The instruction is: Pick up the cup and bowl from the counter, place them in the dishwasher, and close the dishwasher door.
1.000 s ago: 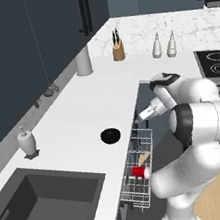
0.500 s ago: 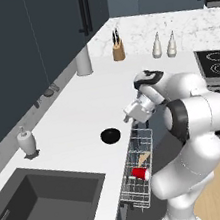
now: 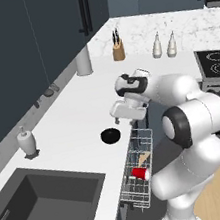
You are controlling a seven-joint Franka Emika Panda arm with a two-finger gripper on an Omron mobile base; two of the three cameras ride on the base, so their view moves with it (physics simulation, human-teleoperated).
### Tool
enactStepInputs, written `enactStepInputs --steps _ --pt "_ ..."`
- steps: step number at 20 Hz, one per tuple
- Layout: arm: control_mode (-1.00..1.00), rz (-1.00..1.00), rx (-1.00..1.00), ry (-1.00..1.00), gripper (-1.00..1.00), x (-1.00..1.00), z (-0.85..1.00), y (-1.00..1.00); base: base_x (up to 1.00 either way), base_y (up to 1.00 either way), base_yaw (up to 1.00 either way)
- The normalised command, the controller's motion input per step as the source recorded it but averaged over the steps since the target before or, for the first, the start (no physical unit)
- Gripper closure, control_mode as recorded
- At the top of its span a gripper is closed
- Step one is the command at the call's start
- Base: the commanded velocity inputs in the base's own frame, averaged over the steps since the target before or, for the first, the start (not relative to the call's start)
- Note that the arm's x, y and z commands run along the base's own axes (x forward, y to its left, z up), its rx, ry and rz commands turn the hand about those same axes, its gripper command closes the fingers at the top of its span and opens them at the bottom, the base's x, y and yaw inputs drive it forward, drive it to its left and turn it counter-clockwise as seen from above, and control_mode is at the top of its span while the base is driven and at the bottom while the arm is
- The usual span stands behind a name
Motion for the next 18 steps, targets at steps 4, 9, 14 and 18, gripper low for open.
enactStepInputs --steps 4,9,14,18 --pt "-1.00 -0.32 -0.40 0.10 -1.00 0.00 0.00 0.10 0.00 0.00 0.00" --pt "-1.00 -0.27 -0.24 0.05 -1.00 0.01 -0.16 0.00 0.00 0.00 0.00" --pt "-1.00 -0.02 0.00 0.08 -1.00 0.31 -0.13 -0.01 0.00 0.00 0.00" --pt "-1.00 0.00 -0.02 0.06 -1.00 0.46 -0.32 0.00 0.00 0.00 0.00"
